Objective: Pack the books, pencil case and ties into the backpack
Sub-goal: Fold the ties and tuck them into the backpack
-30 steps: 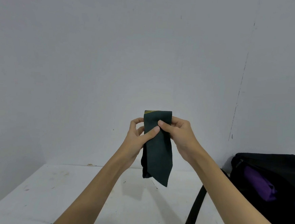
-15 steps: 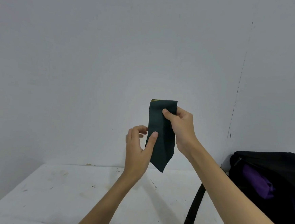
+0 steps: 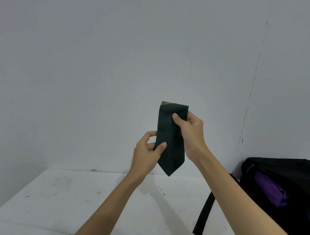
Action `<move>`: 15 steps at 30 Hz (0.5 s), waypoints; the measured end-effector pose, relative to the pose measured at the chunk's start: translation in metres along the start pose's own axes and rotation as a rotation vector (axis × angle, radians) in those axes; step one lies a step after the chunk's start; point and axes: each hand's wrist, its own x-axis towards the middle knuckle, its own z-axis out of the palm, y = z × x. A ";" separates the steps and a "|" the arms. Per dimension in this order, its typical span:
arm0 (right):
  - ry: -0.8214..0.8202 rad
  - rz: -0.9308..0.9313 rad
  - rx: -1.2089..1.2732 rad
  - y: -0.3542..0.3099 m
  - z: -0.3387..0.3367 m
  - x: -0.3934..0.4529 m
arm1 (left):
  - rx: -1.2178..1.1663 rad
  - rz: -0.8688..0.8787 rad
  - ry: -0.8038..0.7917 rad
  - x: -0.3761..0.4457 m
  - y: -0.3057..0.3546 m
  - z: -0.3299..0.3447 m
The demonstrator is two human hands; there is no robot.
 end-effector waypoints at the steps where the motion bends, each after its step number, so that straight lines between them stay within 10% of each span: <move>1: -0.002 -0.003 0.001 0.001 -0.001 0.000 | 0.039 0.034 0.000 0.002 0.001 -0.002; 15: -0.175 0.026 0.063 0.003 -0.002 -0.005 | -0.139 -0.064 -0.021 0.016 0.019 -0.016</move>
